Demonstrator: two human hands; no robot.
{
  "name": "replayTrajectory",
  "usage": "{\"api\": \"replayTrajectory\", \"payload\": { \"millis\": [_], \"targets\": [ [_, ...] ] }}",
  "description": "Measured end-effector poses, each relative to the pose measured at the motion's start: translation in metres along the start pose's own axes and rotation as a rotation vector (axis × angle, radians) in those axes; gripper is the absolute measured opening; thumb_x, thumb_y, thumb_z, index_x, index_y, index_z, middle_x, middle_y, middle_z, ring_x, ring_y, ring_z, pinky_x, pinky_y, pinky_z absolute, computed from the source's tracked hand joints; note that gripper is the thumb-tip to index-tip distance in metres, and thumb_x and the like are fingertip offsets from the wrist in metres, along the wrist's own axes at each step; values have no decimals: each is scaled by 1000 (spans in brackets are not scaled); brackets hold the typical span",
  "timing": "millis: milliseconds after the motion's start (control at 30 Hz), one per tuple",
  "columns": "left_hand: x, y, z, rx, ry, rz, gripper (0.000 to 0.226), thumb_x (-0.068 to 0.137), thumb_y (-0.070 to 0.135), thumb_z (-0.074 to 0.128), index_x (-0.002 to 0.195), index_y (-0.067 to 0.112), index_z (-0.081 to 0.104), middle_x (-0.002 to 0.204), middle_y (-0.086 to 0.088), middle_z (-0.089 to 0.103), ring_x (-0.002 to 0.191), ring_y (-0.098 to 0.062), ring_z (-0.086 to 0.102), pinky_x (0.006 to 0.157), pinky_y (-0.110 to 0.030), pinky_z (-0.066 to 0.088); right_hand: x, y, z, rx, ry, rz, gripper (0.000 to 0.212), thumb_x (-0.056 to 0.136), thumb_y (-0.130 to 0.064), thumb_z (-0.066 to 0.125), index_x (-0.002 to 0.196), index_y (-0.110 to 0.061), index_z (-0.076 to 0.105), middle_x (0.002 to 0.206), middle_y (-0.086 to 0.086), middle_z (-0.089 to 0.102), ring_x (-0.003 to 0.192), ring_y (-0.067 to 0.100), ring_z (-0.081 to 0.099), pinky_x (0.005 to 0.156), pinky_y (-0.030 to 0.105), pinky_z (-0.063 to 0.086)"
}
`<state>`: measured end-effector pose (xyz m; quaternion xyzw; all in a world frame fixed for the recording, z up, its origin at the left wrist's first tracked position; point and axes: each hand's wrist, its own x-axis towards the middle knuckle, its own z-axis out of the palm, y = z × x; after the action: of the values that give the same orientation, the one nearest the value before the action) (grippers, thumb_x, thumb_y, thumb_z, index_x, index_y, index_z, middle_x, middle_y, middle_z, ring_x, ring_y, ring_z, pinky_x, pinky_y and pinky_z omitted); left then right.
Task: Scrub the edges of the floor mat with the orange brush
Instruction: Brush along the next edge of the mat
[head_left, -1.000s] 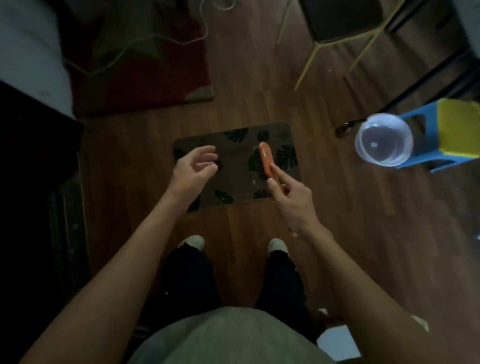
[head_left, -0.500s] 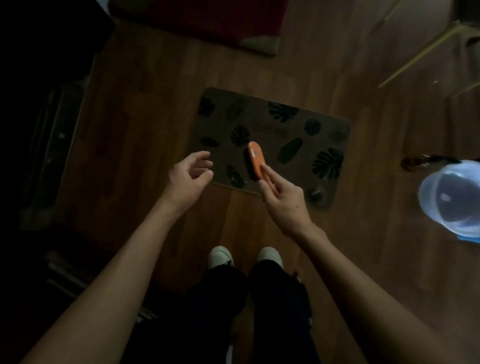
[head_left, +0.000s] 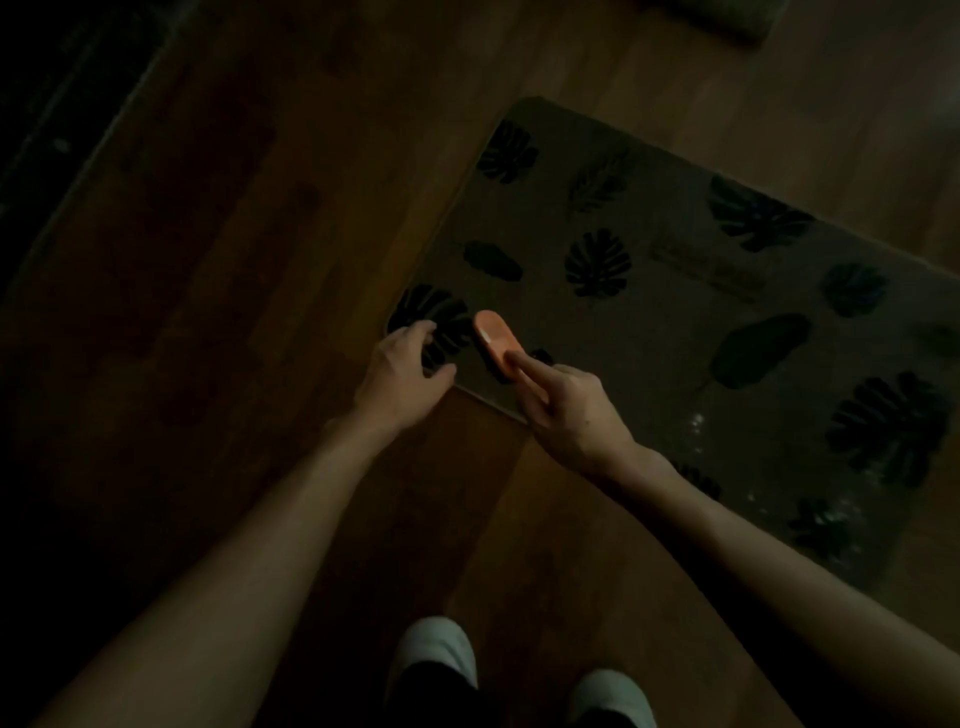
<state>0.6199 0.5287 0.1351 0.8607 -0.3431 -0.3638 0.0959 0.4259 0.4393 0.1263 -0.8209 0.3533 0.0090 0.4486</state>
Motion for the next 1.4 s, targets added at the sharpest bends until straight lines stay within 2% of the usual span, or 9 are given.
{"api": "replayTrajectory", "payload": {
  "millis": [133, 233, 333, 500, 600, 667, 833, 1167, 1400],
  "targets": [
    [49, -44, 54, 136, -22, 47, 76, 93, 35, 66, 154, 13, 26, 160, -9, 23, 148, -26, 19, 118, -39, 23, 38, 45, 57, -131, -14, -42, 48, 104, -24, 45, 152, -27, 36, 101, 4, 54, 68, 10, 54, 58, 22, 43],
    [77, -73, 83, 307, -5, 52, 100, 87, 51, 68, 158, 14, 9, 166, -9, 0, 152, -28, -2, 122, -48, 10, 50, 67, 86, -291, -33, -46, 48, 104, -28, 43, 151, -31, 32, 105, 4, 49, 70, 11, 53, 60, 25, 49],
    [89, -91, 101, 407, 23, 81, 108, 84, 63, 64, 158, 15, 3, 166, -8, -8, 152, -27, -7, 122, -52, 8, 50, 83, 105, -351, -4, -34, 52, 104, -31, 43, 153, -33, 26, 102, 2, 47, 66, 6, 48, 54, 17, 35],
    [95, -95, 99, 303, 125, 115, 85, 92, 62, 54, 157, 16, 23, 166, -5, 10, 152, -25, 8, 122, -47, 16, 45, 80, 121, -400, -37, -31, 64, 104, -28, 45, 159, -31, 12, 118, 7, 49, 68, 2, 40, 58, 14, 30],
    [98, -99, 96, 359, 137, 144, 77, 94, 54, 57, 155, 18, 28, 165, -4, 17, 151, -25, 15, 119, -48, 23, 78, 62, 120, -380, -64, -14, 65, 104, -33, 47, 159, -29, 13, 130, 15, 46, 82, 12, 52, 69, 23, 46],
    [98, -100, 94, 379, 131, 151, 75, 93, 51, 60, 154, 19, 30, 164, -3, 19, 150, -25, 18, 118, -49, 25, 104, 51, 119, -413, -62, -8, 66, 102, -38, 51, 157, -27, 17, 127, 17, 49, 83, 18, 55, 68, 30, 48],
    [97, -97, 94, 369, 156, 137, 76, 89, 52, 65, 152, 20, 35, 163, -4, 24, 148, -27, 23, 114, -49, 31, 121, 48, 113, -380, -9, 3, 56, 102, -27, 49, 153, -28, 26, 108, 14, 54, 64, 13, 46, 56, 26, 36],
    [91, -97, 105, 304, 243, 44, 72, 90, 48, 66, 151, 28, 35, 161, -8, 20, 148, -28, 17, 116, -48, 25, 34, 91, 133, -355, 41, -15, 58, 105, -28, 43, 157, -34, 18, 111, 8, 54, 74, 12, 50, 64, 26, 40],
    [96, -98, 95, 333, 271, 129, 73, 82, 52, 73, 144, 21, 48, 148, -7, 44, 135, -27, 37, 108, -40, 32, 97, 69, 128, -310, 0, -14, 63, 102, -33, 49, 156, -34, 16, 114, 11, 53, 79, 16, 58, 71, 34, 55]
  ]
}}
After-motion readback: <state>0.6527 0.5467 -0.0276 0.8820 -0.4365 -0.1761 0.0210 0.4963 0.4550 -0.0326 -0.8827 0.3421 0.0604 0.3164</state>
